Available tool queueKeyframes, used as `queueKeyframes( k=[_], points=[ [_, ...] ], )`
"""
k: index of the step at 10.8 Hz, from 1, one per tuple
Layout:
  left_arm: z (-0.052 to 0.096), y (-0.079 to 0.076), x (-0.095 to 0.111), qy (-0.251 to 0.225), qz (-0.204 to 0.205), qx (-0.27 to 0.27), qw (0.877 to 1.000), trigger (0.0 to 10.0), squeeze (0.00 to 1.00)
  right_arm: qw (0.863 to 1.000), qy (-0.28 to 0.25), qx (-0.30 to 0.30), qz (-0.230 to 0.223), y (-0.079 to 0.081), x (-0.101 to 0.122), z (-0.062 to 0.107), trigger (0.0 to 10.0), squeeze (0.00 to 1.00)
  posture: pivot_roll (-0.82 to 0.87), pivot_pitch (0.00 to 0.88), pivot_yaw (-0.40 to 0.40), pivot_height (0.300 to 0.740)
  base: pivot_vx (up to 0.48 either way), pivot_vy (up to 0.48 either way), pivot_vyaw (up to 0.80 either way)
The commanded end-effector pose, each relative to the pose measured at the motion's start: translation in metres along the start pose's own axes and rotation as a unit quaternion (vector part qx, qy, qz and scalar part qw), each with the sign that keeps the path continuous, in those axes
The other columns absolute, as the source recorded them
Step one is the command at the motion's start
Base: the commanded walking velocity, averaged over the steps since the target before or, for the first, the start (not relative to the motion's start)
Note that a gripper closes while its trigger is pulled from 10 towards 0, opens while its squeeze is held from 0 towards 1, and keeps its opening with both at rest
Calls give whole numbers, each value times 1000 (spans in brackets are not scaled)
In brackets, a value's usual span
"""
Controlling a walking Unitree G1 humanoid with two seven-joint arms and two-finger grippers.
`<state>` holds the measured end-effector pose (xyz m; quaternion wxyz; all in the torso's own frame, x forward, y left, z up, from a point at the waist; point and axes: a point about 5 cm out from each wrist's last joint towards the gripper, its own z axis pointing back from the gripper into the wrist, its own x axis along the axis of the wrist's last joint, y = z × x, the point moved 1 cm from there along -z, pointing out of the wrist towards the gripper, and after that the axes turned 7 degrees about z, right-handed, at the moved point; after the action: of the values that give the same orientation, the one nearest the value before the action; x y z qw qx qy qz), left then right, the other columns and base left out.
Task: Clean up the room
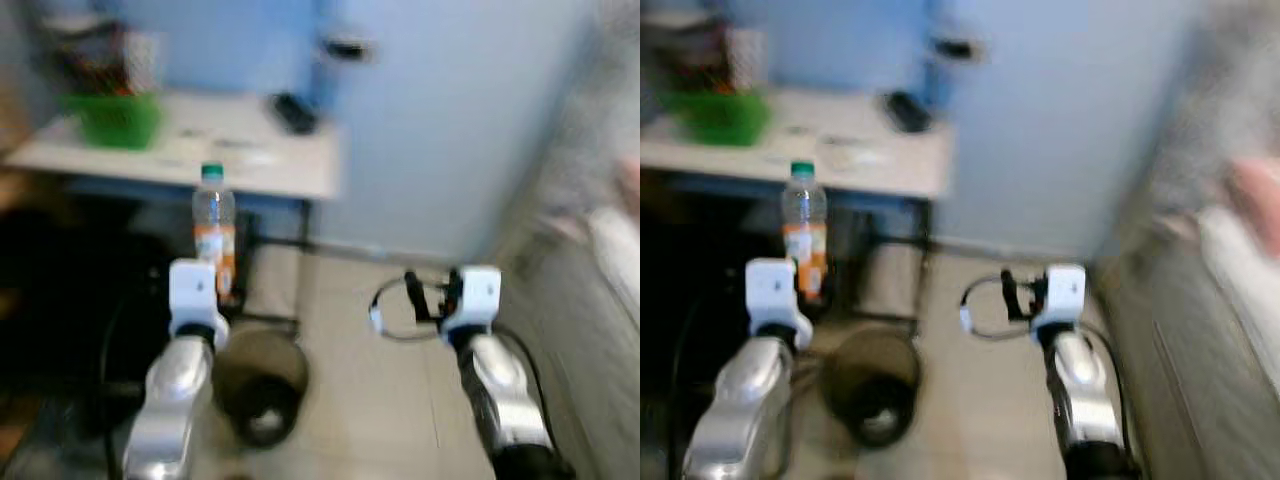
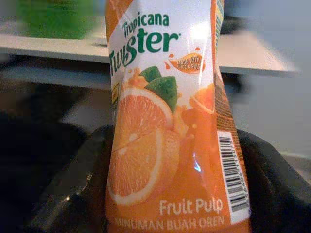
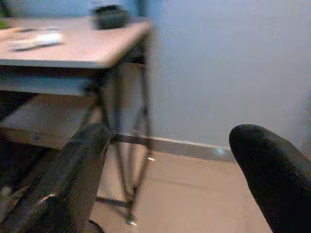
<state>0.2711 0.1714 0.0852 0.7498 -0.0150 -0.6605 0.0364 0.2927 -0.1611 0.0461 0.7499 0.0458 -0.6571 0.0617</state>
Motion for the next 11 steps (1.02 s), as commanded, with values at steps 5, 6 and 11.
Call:
queueKeyframes(
  k=[5, 6, 11],
  points=[
    [-10, -7, -4, 21, -23, -34, 999, 0, 0, 1000, 9, 13, -3, 6, -1, -4, 10000, 0, 52, 0, -51, 740, 0, 0, 133],
    [-10, -10, -2, 12, -38, -41, 998, 0, 0, 1000, 10, 12, -2, 5, -2, -3, 10000, 0, 52, 0, -49, 740, 277, -390, 0],
    [-8, -13, -2, 10, -42, -48, 998, 0, 0, 999, 21, 24, -2, 12, -7, -4, 10000, 0, 65, 0, -41, 740, 55, -437, 0]
  ],
)
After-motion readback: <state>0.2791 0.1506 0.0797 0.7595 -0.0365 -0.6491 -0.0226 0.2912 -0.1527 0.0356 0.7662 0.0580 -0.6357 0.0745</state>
